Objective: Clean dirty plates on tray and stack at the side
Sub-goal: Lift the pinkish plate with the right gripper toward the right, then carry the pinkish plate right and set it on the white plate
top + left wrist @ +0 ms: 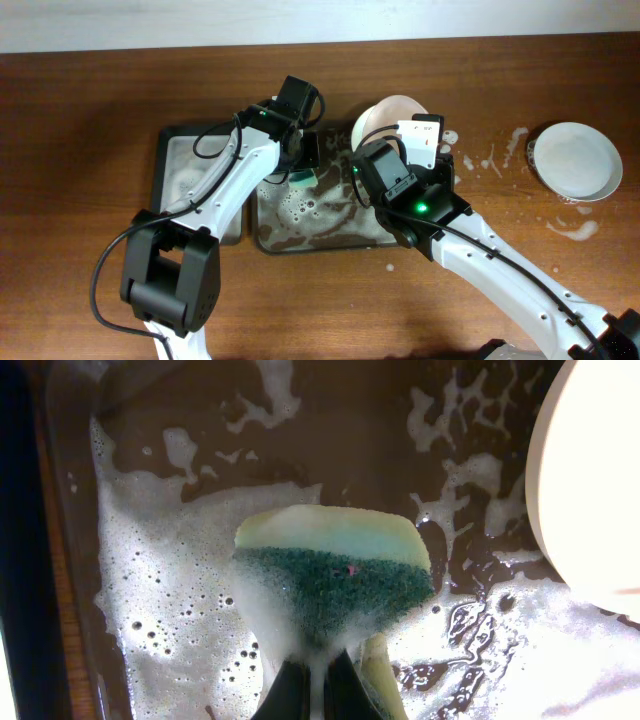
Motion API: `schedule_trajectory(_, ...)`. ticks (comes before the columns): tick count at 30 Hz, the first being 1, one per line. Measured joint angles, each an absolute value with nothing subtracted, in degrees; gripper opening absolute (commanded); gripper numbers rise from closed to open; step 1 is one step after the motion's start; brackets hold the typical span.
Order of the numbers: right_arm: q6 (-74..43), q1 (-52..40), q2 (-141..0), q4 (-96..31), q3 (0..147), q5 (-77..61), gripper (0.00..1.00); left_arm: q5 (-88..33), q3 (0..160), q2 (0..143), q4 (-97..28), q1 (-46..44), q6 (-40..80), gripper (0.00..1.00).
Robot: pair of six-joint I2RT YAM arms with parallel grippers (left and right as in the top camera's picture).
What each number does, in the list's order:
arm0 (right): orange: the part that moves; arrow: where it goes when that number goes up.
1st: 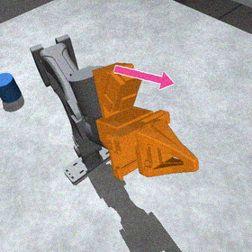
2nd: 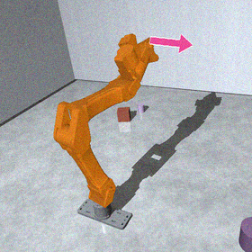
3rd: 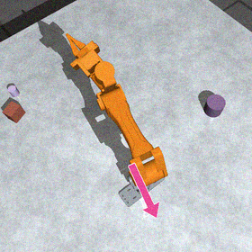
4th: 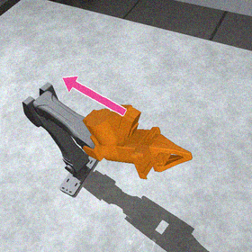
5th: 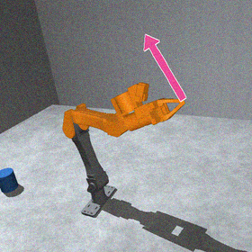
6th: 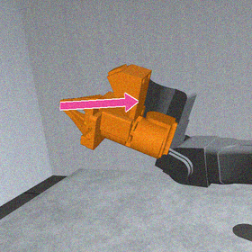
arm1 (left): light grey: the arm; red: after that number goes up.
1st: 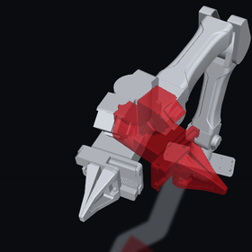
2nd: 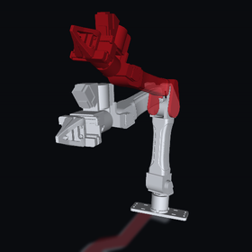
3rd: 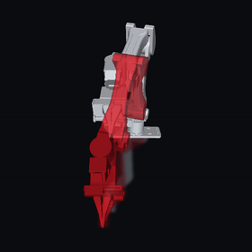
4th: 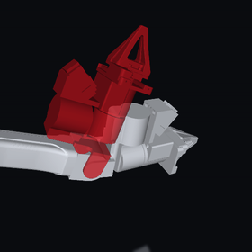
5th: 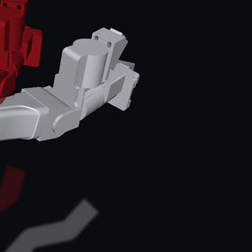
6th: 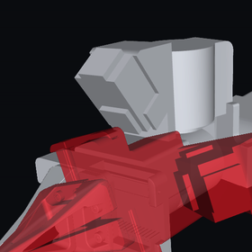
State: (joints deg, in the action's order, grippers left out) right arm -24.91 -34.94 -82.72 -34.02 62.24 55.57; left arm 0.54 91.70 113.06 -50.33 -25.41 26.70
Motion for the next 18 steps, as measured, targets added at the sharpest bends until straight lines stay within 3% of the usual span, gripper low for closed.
schedule_trajectory(18,-25.08,-34.92,-82.72,-35.79,62.24,58.46,0.04,0.36,91.7,113.06,-50.52,-25.41,26.7,0.01)
